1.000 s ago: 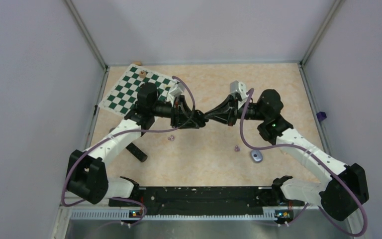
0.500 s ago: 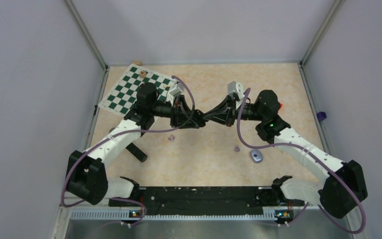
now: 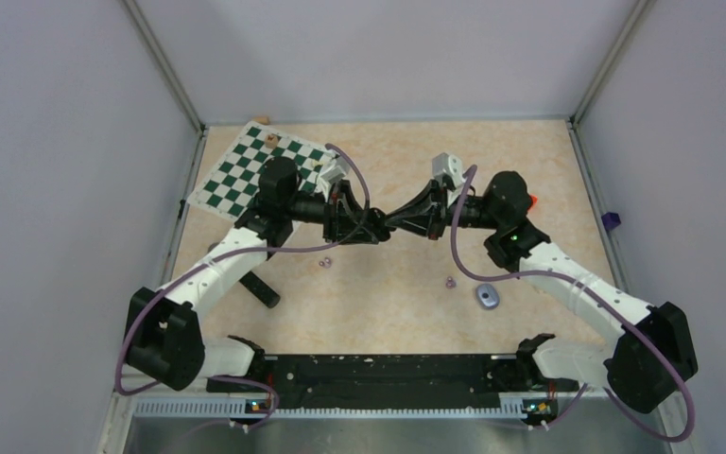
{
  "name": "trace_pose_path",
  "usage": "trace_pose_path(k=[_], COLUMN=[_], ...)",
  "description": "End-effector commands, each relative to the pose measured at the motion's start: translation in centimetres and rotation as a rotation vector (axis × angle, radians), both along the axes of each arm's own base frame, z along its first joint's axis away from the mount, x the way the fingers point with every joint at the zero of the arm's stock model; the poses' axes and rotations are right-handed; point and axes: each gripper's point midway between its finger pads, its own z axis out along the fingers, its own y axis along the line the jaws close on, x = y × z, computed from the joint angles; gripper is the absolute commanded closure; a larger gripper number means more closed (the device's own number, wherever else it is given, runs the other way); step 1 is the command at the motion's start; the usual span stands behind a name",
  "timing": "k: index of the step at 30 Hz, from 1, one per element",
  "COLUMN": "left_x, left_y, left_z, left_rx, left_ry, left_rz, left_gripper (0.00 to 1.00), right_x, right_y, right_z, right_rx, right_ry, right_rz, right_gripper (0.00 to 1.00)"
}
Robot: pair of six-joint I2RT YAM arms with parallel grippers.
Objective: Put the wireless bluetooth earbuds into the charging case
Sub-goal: Insert the right earbud into the right side groove of the charging case.
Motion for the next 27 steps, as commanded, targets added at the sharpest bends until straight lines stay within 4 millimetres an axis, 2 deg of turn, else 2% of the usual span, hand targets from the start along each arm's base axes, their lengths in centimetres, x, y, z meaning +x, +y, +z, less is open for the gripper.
trace_pose_path(k=[1, 9, 23, 27], left_x=[-0.5, -0.4, -0.1, 0.2], left_y=[0.4, 0.7, 1.2, 1.5], left_z=[1.9, 2.1, 2.8, 3.0], left_rx=[-0.041, -0.044, -0.053, -0.05], left_ry=[-0.088, -0.095, -0.127, -0.142], left_rz=[-0.004, 0.003, 0.031, 0.048], left_gripper=[1.0, 1.0, 1.0, 1.0], right_x=[-0.5, -0.4, 0.9, 0.9], right_y=[0.5, 1.4, 1.7, 2.2], right_z=[0.5, -0.8, -0.1, -0.3], right_rx=[0.027, 0.015, 0.048, 0.038], right_ry=[-0.002, 0.037, 0.147, 0.182], right_rz=[0.024, 0.026, -0.054, -0.062], right_gripper=[0.95, 0.94, 0.94, 0.91])
